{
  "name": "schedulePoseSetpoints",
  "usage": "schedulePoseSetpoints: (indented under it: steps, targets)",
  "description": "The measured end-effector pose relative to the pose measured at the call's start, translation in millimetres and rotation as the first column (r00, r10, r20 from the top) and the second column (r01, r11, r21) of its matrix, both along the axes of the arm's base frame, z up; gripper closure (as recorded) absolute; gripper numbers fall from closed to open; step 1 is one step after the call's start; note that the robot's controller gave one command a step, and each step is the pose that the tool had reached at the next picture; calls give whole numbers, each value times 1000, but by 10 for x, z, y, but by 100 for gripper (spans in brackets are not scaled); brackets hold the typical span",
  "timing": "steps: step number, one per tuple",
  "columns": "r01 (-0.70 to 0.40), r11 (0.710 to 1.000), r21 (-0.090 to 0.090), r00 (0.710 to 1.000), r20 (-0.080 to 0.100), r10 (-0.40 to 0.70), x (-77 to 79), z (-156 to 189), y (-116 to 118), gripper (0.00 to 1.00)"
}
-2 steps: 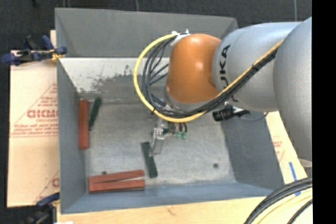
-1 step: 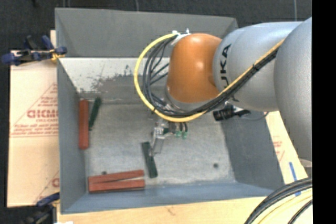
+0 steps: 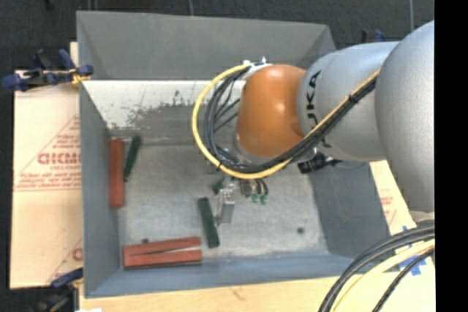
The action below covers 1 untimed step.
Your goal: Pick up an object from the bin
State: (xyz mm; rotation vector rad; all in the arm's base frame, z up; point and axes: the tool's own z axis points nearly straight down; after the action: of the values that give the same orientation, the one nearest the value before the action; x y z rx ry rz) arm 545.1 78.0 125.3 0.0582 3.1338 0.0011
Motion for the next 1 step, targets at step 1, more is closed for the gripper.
schedulePoseSetpoints:
  steps: [1]
  targets:
    - [32,999,0,999,-5,-32,-82,-360,4,0]
